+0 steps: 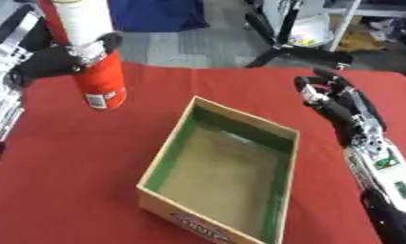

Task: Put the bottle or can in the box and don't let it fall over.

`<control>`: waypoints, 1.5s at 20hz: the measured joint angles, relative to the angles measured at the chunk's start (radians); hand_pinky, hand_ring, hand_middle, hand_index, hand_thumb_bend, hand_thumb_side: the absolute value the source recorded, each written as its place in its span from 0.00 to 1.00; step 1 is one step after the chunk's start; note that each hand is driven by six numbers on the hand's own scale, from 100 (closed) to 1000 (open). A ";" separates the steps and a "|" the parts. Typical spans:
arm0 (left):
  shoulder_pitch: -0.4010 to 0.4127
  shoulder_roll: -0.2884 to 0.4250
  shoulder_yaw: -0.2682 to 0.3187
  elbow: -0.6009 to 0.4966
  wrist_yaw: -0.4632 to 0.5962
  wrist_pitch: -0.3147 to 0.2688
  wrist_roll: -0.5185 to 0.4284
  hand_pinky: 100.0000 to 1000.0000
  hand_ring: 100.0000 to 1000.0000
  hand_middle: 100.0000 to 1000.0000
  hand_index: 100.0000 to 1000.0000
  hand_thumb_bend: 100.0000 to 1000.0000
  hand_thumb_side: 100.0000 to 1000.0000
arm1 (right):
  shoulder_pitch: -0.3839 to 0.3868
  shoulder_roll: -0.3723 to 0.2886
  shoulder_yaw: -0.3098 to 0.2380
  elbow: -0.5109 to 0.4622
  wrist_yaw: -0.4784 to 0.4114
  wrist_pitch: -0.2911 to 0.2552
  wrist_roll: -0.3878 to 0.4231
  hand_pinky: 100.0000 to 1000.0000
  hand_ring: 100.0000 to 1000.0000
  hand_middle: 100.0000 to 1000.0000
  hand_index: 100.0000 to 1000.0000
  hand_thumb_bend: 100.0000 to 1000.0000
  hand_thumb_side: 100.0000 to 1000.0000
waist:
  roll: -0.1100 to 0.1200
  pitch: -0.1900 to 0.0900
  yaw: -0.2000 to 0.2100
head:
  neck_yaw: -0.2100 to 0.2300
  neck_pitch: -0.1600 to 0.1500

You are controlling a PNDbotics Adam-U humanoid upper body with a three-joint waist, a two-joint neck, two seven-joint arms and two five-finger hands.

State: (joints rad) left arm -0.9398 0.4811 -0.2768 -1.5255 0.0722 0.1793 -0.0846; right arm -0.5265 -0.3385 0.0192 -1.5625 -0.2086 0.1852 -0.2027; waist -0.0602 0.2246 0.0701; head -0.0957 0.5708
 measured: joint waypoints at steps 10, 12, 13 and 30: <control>-0.065 -0.171 -0.103 0.003 -0.025 0.029 -0.071 0.80 0.72 0.35 0.35 0.00 0.26 | 0.008 0.001 0.000 0.005 0.000 0.001 -0.002 0.71 0.81 0.76 0.85 0.32 0.28 | 0.010 -0.010 -0.006 | -0.006 0.019; -0.065 -0.192 -0.115 0.002 -0.030 0.030 -0.086 0.80 0.72 0.35 0.35 0.00 0.27 | 0.008 0.001 0.000 0.005 0.000 0.001 -0.002 0.71 0.81 0.76 0.85 0.32 0.28 | 0.011 -0.010 -0.009 | -0.017 0.026; -0.065 -0.201 -0.119 0.002 -0.032 0.031 -0.091 0.80 0.72 0.35 0.35 0.00 0.27 | 0.008 0.002 0.000 0.005 0.000 0.000 -0.001 0.71 0.81 0.76 0.85 0.32 0.28 | 0.013 -0.010 -0.010 | -0.024 0.027; -0.054 -0.254 -0.157 -0.010 -0.080 0.000 -0.154 0.96 0.97 0.88 0.91 0.56 0.70 | 0.016 0.018 0.000 0.005 0.001 0.000 0.000 0.71 0.81 0.76 0.85 0.32 0.28 | 0.022 -0.014 -0.028 | -0.067 0.044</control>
State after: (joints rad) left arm -0.9936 0.2273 -0.4335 -1.5359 -0.0078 0.1793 -0.2382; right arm -0.5104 -0.3202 0.0197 -1.5578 -0.2073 0.1850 -0.2028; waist -0.0380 0.2106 0.0424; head -0.1624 0.6144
